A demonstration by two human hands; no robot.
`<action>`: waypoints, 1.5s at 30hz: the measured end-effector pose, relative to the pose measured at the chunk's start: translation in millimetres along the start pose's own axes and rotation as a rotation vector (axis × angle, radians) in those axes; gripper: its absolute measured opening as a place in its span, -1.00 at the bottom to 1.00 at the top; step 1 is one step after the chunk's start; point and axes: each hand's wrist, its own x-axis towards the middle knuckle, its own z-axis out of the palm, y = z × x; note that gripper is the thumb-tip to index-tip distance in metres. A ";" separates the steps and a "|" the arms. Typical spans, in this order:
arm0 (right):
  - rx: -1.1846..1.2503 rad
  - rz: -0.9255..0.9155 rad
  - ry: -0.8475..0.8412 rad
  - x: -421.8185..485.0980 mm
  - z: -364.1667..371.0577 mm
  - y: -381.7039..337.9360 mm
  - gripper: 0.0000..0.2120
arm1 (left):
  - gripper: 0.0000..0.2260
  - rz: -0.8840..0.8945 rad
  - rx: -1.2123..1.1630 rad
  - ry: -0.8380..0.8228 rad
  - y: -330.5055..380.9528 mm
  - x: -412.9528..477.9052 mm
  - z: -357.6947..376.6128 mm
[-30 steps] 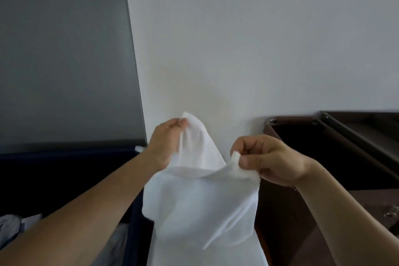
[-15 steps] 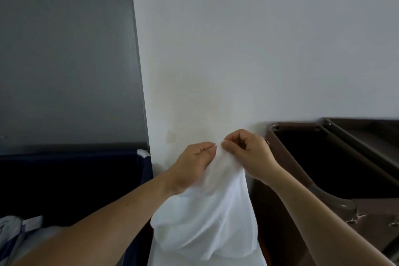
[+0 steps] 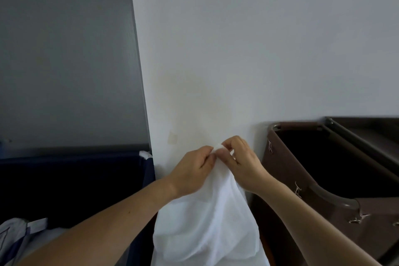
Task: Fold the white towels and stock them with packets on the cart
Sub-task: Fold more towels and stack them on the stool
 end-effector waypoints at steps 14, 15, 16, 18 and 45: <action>0.260 0.046 0.505 93.7 -92.1 -62.7 -0.83 | -0.81 0.013 0.023 0.107 7.8 22.9 -62.3; 0.276 0.046 0.512 102.0 -96.8 -68.0 -0.83 | -0.84 0.037 0.051 0.114 11.0 24.8 -64.6; 0.282 0.038 0.509 109.3 -102.5 -76.5 -0.82 | -0.86 0.064 0.062 0.123 15.9 26.9 -66.8; 0.247 -0.025 0.514 123.4 -121.5 -100.2 -0.80 | -0.92 0.134 0.023 0.191 29.4 34.2 -74.4; 0.203 -0.140 0.371 138.8 -130.7 -133.9 -0.83 | -0.68 0.247 0.024 0.446 30.6 46.7 -58.6</action>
